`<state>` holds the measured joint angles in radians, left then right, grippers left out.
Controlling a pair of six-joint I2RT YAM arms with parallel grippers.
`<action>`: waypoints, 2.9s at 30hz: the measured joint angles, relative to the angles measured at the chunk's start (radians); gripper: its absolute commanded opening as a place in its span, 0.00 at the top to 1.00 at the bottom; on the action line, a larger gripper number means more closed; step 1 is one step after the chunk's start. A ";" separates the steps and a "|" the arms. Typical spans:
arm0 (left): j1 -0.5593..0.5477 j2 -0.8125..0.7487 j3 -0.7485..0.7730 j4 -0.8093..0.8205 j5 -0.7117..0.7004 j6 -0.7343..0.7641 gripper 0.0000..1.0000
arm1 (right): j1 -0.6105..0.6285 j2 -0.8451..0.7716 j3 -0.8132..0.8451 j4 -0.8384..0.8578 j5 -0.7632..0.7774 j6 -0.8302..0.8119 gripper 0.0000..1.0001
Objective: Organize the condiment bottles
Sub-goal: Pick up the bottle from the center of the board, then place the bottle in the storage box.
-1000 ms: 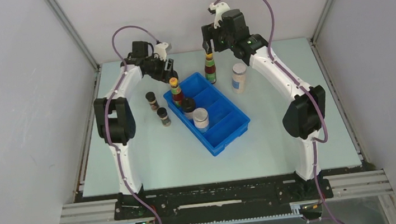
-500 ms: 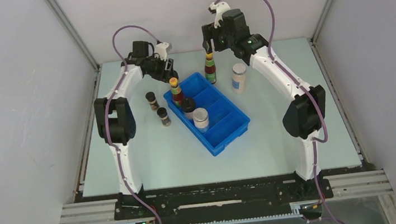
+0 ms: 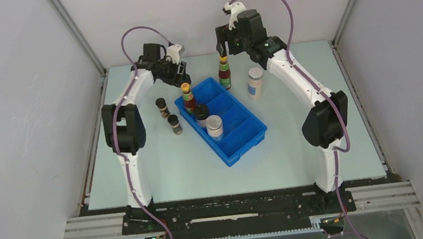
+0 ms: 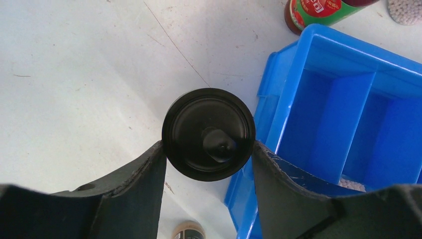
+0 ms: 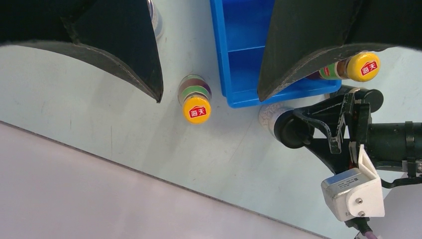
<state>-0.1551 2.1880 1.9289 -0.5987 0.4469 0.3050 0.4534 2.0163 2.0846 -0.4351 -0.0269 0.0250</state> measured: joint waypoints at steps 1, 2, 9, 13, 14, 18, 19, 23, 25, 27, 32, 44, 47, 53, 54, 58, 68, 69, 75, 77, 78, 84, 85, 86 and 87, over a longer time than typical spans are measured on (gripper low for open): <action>0.000 0.000 -0.001 0.007 -0.003 -0.002 1.00 | 0.000 0.000 0.000 0.001 0.000 0.000 0.22; 0.000 0.000 -0.002 0.013 -0.005 -0.004 1.00 | 0.000 0.000 0.000 0.001 0.000 0.000 0.22; 0.000 -0.011 -0.026 0.058 -0.043 -0.026 1.00 | 0.000 0.000 0.000 0.005 0.000 0.001 0.22; 0.000 -0.021 -0.039 0.068 -0.063 -0.036 1.00 | 0.000 0.000 0.000 0.005 0.000 0.001 0.21; 0.000 -0.026 -0.046 0.072 -0.070 -0.039 1.00 | 0.000 0.000 0.000 0.005 0.000 0.001 0.22; 0.000 -0.040 -0.056 0.077 -0.090 -0.046 1.00 | 0.000 -0.001 -0.010 0.011 0.000 0.002 0.22; 0.000 -0.046 -0.063 0.078 -0.096 -0.049 1.00 | 0.000 -0.001 -0.013 0.012 0.000 0.003 0.22; 0.000 -0.069 -0.069 0.082 -0.110 -0.062 1.00 | 0.000 -0.003 -0.031 0.013 0.000 0.003 0.22; 0.000 -0.079 -0.069 0.082 -0.117 -0.063 1.00 | 0.000 -0.006 -0.038 0.013 0.000 0.004 0.22; 0.000 -0.090 -0.069 0.085 -0.127 -0.069 1.00 | 0.000 -0.010 -0.044 0.014 -0.001 0.005 0.22; 0.000 -0.121 -0.069 0.089 -0.142 -0.073 1.00 | -0.002 -0.032 -0.077 0.021 -0.002 0.007 0.21; -0.002 -0.180 -0.069 0.100 -0.183 -0.095 1.00 | -0.009 -0.084 -0.130 0.060 -0.008 0.021 0.22; -0.002 -0.188 -0.069 0.100 -0.191 -0.096 1.00 | -0.009 -0.085 -0.136 0.062 -0.008 0.026 0.22; -0.002 -0.218 -0.069 0.103 -0.210 -0.098 1.00 | -0.009 -0.093 -0.148 0.072 -0.008 0.028 0.22; -0.002 -0.222 -0.069 0.103 -0.211 -0.099 1.00 | -0.009 -0.097 -0.153 0.074 -0.008 0.029 0.22; -0.005 -0.237 -0.069 0.103 -0.219 -0.104 1.00 | -0.009 -0.117 -0.169 0.075 -0.008 0.031 0.22; -0.017 -0.286 -0.069 0.102 -0.238 -0.108 1.00 | -0.009 -0.157 -0.206 0.093 -0.008 0.047 0.22; -0.019 -0.294 -0.069 0.102 -0.240 -0.113 1.00 | -0.009 -0.160 -0.212 0.094 -0.008 0.049 0.22; -0.032 -0.346 -0.069 0.100 -0.249 -0.115 1.00 | -0.009 -0.190 -0.257 0.097 -0.006 0.057 0.22; -0.040 -0.361 -0.069 0.096 -0.254 -0.117 1.00 | -0.009 -0.208 -0.274 0.099 -0.005 0.060 0.22; -0.045 -0.368 -0.069 0.095 -0.254 -0.121 1.00 | -0.009 -0.218 -0.284 0.103 -0.004 0.061 0.22; -0.071 -0.377 -0.069 0.085 -0.253 -0.124 1.00 | -0.012 -0.275 -0.350 0.134 0.002 0.072 0.22; -0.075 -0.377 -0.069 0.082 -0.252 -0.125 1.00 | -0.013 -0.285 -0.363 0.138 0.003 0.074 0.22; -0.080 -0.377 -0.069 0.078 -0.251 -0.125 1.00 | -0.014 -0.292 -0.373 0.141 0.003 0.075 0.22; -0.085 -0.377 -0.069 0.075 -0.249 -0.126 1.00 | -0.015 -0.299 -0.384 0.143 0.004 0.078 0.22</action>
<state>-0.2398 1.8107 1.8603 -0.5236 0.1978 0.1787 0.4381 1.7168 1.7004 -0.2916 -0.0227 0.1028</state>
